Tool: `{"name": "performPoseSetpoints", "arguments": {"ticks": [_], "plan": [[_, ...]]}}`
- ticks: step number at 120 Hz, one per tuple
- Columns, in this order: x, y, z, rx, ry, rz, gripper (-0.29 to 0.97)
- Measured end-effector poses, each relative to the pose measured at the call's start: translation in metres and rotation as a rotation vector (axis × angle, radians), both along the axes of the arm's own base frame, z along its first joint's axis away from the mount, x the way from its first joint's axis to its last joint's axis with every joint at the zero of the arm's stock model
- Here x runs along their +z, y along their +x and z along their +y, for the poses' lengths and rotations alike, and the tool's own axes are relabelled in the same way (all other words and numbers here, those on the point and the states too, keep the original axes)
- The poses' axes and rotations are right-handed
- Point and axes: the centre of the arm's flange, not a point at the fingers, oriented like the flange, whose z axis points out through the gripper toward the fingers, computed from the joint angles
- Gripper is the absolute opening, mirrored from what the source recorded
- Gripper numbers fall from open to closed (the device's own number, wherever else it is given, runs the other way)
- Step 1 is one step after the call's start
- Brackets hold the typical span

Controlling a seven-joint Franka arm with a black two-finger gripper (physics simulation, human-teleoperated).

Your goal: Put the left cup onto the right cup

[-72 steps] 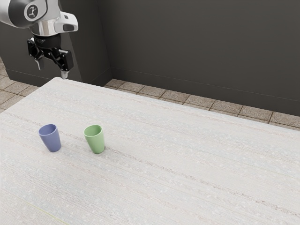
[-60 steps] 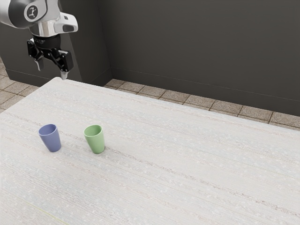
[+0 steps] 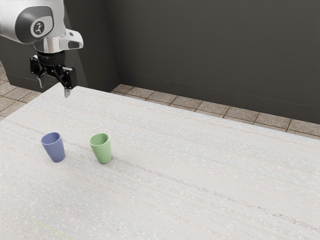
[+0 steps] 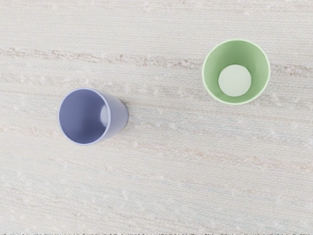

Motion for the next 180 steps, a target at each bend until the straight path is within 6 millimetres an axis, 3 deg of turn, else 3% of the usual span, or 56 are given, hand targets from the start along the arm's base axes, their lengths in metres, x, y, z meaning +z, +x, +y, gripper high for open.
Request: {"name": "performPoseSetpoints", "arguments": {"ticks": [45,105,141,180], "plan": [[-0.063,0.014,0.022,0.099,-0.114,0.053,0.68],[-0.138,-0.021,0.069,0.28,-0.196,0.124,0.68],[-0.16,-0.028,0.08,0.326,-0.209,0.113,0.68],[-0.187,-0.007,0.082,0.311,-0.206,0.068,0.68]]}}
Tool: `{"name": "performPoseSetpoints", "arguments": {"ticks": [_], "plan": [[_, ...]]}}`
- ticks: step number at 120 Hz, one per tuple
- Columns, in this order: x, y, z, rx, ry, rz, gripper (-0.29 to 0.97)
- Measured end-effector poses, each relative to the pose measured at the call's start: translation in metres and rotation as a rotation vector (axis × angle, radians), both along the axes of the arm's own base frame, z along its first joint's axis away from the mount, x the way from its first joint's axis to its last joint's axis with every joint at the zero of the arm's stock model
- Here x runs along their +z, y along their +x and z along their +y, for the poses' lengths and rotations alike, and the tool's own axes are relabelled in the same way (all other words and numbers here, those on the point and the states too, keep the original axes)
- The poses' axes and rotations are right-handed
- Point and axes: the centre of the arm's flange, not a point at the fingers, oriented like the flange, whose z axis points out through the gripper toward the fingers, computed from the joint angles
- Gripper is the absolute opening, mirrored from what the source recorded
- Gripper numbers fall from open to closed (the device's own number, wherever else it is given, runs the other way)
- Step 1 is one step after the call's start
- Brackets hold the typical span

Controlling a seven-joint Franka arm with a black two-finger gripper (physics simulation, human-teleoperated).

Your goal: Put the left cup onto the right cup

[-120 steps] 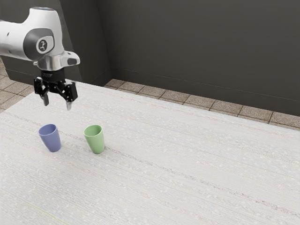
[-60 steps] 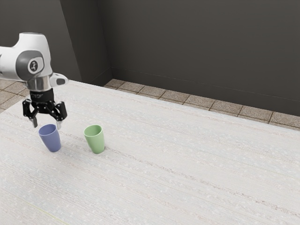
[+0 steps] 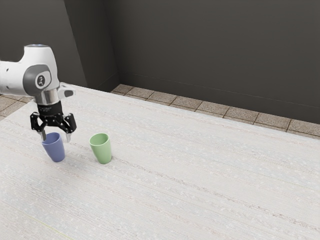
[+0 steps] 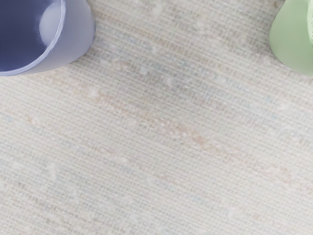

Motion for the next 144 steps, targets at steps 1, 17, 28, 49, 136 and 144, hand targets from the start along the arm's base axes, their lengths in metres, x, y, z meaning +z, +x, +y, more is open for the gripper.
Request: {"name": "performPoseSetpoints", "arguments": {"ticks": [1,17,28,49,136,144], "plan": [[-0.001,0.001,0.0,-0.001,0.0,-0.001,0.68],[-0.004,0.008,-0.002,-0.014,0.008,-0.028,0.68],[-0.006,0.01,0.0,-0.014,0.011,-0.037,0.68],[-0.009,0.008,0.012,-0.002,0.014,-0.044,0.68],[-0.028,0.006,0.037,-0.029,0.004,-0.042,0.68],[-0.029,0.006,0.039,-0.032,0.005,-0.047,0.68]]}}
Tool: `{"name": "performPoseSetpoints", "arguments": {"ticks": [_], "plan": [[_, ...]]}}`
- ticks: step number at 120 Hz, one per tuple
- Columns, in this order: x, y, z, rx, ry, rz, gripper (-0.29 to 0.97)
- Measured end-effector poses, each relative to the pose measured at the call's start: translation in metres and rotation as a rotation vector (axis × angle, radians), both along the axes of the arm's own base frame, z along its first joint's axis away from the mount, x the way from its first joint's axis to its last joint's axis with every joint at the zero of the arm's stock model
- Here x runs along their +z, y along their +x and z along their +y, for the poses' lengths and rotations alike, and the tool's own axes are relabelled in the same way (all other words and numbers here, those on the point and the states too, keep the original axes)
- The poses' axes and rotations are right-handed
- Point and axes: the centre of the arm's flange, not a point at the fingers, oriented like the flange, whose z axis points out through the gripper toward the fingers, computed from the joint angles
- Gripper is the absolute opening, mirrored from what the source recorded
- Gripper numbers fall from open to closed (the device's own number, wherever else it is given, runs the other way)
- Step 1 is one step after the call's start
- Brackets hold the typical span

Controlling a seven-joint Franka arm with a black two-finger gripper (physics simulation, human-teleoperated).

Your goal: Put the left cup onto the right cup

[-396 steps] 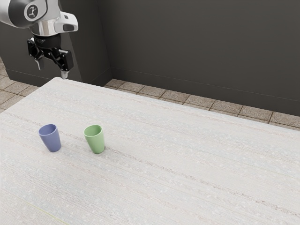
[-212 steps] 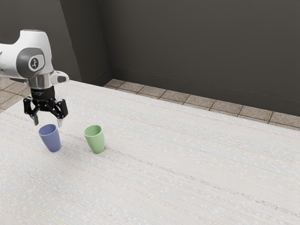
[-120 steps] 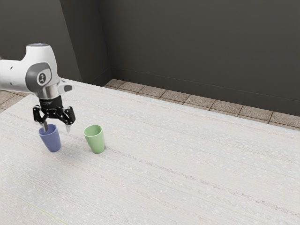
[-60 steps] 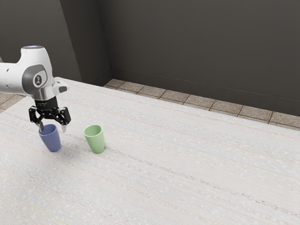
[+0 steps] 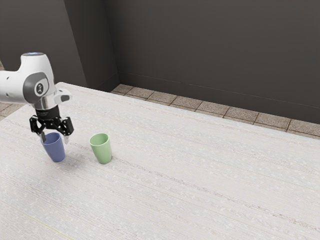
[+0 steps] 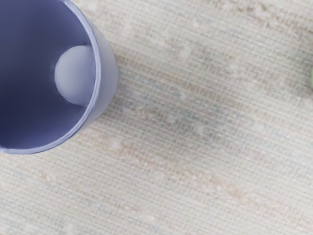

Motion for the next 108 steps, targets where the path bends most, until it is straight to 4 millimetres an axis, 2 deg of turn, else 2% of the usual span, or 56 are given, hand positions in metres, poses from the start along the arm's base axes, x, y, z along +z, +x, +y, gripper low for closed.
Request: {"name": "performPoseSetpoints", "arguments": {"ticks": [108], "plan": [[-0.03,0.02,0.019,-0.035,-0.001,-0.045,0.68]]}}
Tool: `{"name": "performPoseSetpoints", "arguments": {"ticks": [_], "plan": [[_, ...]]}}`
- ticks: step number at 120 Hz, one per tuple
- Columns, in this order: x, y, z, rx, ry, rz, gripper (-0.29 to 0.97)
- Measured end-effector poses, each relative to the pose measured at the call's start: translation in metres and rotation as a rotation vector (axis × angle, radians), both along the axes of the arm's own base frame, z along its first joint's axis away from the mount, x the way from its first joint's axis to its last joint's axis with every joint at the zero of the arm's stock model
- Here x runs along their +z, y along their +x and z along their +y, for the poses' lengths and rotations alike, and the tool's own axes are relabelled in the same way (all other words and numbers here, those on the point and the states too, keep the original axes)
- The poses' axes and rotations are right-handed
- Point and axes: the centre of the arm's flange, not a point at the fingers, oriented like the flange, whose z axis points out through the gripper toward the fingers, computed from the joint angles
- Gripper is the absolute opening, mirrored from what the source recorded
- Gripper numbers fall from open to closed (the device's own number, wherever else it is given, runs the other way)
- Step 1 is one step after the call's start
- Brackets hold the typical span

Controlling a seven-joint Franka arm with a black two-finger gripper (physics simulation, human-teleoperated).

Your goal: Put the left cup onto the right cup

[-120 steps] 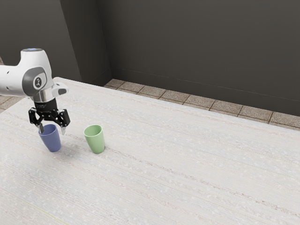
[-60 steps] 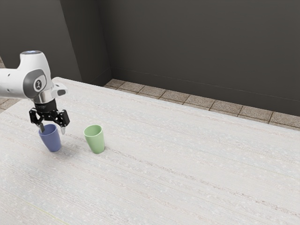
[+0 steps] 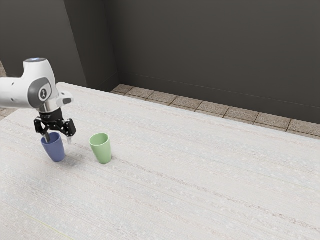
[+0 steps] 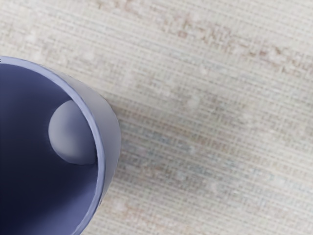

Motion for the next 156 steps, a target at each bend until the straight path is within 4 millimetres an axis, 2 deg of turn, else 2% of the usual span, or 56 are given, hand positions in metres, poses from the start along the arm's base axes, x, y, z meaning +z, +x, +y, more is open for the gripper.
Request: {"name": "performPoseSetpoints", "arguments": {"ticks": [45,68,145,156], "plan": [[-0.014,0.004,0.003,-0.006,0.001,-0.007,0.68],[-0.016,0.007,0.015,0.007,0.009,-0.016,0.68],[-0.033,0.01,0.02,0.009,0.014,-0.03,0.68],[-0.031,0.01,0.021,0.015,0.01,-0.038,0.57]]}}
